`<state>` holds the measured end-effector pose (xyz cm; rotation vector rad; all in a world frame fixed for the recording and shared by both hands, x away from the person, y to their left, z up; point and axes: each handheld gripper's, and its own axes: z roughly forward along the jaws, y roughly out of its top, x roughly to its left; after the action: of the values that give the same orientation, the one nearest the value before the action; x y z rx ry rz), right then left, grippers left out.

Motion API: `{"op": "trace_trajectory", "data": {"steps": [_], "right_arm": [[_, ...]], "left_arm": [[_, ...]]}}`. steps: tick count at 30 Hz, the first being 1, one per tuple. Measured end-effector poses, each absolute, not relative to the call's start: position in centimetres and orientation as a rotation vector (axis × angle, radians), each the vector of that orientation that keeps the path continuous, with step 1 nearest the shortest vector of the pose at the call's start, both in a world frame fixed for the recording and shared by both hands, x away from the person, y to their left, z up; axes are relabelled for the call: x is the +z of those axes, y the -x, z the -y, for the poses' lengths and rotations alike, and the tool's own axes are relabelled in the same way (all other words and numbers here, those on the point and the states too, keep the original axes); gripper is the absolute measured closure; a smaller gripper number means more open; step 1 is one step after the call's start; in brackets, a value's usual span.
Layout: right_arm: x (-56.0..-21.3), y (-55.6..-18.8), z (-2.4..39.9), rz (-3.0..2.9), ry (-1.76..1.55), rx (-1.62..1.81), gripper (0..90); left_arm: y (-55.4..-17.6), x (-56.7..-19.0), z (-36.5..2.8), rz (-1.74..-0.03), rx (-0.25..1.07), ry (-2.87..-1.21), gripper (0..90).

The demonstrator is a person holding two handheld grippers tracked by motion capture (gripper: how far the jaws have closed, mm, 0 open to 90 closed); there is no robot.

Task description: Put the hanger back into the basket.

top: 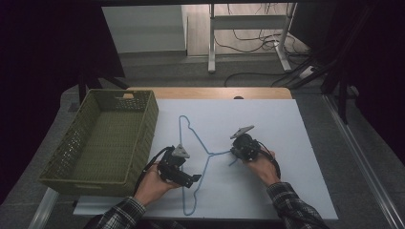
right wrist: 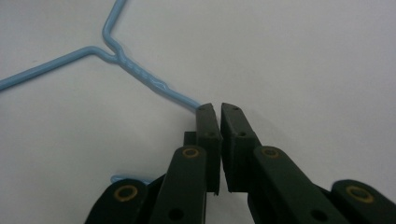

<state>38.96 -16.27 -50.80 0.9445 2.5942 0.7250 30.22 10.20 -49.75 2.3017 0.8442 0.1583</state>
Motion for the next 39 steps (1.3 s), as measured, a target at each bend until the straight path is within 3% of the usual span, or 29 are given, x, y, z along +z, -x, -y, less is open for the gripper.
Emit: {"op": "trace_trajectory", "data": {"steps": [3,8,16,19,30,32,33,39], "right_arm": [[-50.0,-38.6,16.1,-2.586,-0.928,0.753,86.4],[-49.2,-38.2,15.9,-2.576,-0.906,0.774,86.4],[-48.4,-37.8,15.9,-2.561,-0.904,0.806,86.4],[-48.2,-37.7,16.0,-2.559,-0.903,0.814,86.5],[-47.6,-37.2,15.9,-2.554,-0.889,0.842,85.8],[-47.4,-37.1,15.9,-2.569,-0.895,0.864,81.1],[-46.6,-36.9,16.1,-2.557,-0.903,0.924,71.9],[-42.6,-36.8,18.8,-2.434,-0.925,1.089,62.3]], "left_arm": [[-30.7,-49.9,-9.8,-0.852,0.148,-2.313,10.1],[-31.9,-50.6,-8.6,-0.882,0.115,-2.339,28.7],[-34.1,-51.4,-6.3,-0.907,0.105,-2.366,49.7],[-34.5,-51.6,-6.0,-0.938,0.119,-2.377,53.9],[-35.2,-51.8,-6.1,-1.039,-0.033,-2.325,74.0],[-35.2,-51.6,-6.5,-1.085,-0.029,-2.310,77.0],[-35.2,-51.5,-6.6,-1.097,-0.030,-2.305,81.3],[-35.1,-50.2,-8.9,-1.111,-0.055,-2.249,86.8]]}}
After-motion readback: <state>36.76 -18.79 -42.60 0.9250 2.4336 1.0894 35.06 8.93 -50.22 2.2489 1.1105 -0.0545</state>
